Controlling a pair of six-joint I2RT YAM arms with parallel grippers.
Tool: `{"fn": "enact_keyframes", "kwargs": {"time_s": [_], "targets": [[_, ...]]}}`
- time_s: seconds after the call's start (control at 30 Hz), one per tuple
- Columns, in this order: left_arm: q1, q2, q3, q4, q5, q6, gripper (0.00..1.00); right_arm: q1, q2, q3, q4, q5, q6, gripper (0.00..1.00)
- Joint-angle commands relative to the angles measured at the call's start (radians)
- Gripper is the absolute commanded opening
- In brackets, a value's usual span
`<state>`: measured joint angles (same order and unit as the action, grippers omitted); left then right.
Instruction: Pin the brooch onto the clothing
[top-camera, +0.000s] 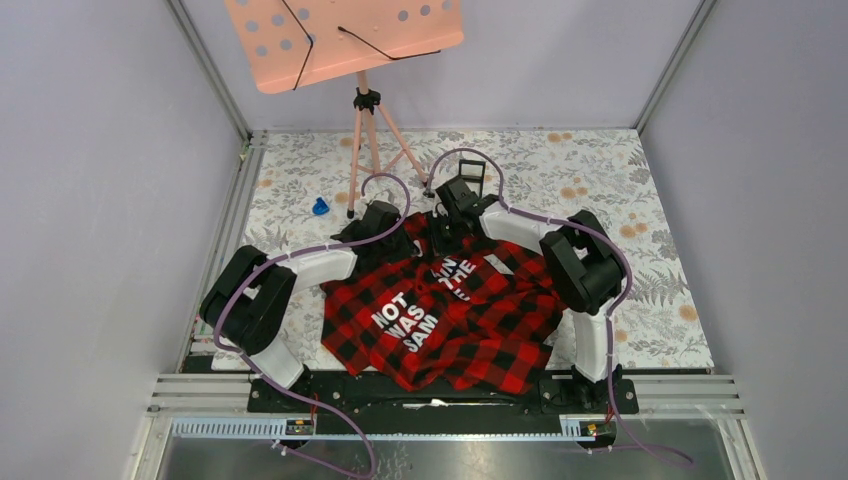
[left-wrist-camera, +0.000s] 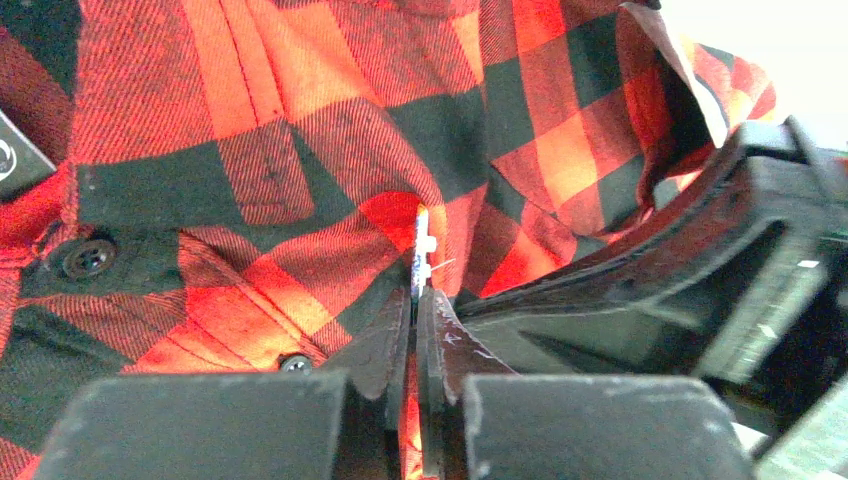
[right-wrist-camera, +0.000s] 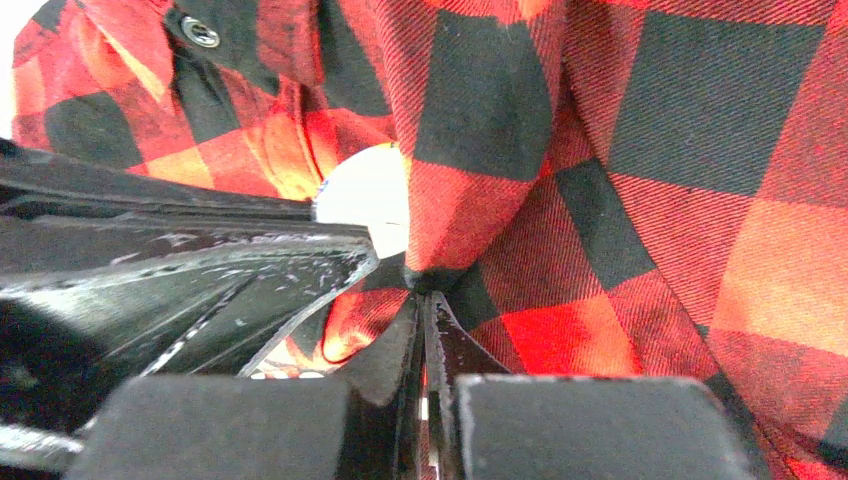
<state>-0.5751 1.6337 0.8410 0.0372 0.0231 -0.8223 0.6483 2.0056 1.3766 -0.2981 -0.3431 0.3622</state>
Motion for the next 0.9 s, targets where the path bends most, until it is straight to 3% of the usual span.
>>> {"fn": "enact_keyframes", "kwargs": {"time_s": [0.0, 0.47, 0.87], "targets": [[-0.005, -0.039, -0.010, 0.108, 0.020, 0.009, 0.00, -0.004, 0.023, 0.029, -0.015, -0.026, -0.004, 0.00], [-0.007, 0.001, 0.000, 0.014, -0.015, 0.021, 0.00, -0.007, -0.108, -0.028, 0.046, 0.081, 0.042, 0.00], [-0.026, 0.026, 0.032, 0.032, 0.000, 0.058, 0.00, -0.007, -0.052, 0.023, 0.009, -0.041, 0.014, 0.00]]}}
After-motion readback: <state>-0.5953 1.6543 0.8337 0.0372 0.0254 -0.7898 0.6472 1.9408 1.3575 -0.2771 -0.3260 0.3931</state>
